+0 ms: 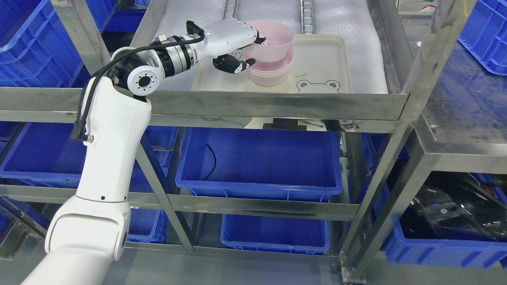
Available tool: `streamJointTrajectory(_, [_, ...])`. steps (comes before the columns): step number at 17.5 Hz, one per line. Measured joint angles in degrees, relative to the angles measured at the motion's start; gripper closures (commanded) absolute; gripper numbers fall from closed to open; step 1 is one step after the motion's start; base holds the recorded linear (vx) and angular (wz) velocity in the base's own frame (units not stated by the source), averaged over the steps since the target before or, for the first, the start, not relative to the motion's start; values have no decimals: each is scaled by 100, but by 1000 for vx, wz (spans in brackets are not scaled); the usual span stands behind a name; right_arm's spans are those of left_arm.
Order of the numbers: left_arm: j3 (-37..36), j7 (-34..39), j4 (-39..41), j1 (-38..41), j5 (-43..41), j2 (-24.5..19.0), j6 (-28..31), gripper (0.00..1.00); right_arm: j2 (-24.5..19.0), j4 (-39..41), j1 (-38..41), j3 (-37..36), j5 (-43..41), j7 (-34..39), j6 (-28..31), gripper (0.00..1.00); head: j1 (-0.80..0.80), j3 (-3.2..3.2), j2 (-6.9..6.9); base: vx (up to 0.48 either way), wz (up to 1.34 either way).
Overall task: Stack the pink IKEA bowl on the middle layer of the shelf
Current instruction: 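Lower the pink bowl onto the stacked pink bowls on the tray, then open the left hand and release the bowl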
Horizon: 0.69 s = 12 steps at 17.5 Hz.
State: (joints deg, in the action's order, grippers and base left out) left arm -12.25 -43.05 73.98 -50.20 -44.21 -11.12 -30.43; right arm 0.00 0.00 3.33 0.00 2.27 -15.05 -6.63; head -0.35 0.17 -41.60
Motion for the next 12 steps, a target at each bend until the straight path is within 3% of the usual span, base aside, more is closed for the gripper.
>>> streamJointTrajectory(3, [-92, -3, -113, -31, -119, 26, -1, 83, 0, 0, 0, 0, 0, 0, 0, 0, 0, 0, 0, -1, 17])
streamJointTrajectory(9, [-195, 0, -278, -105, -287, 90, -3, 29, 0, 0, 0, 0, 0, 0, 0, 0, 0, 0, 0, 0, 0])
streamJointTrajectory(12, [-176, 0, -324, -218, -312, 132, -4, 10, 0, 0, 0, 0, 0, 0, 0, 0, 0, 0, 0, 0, 0])
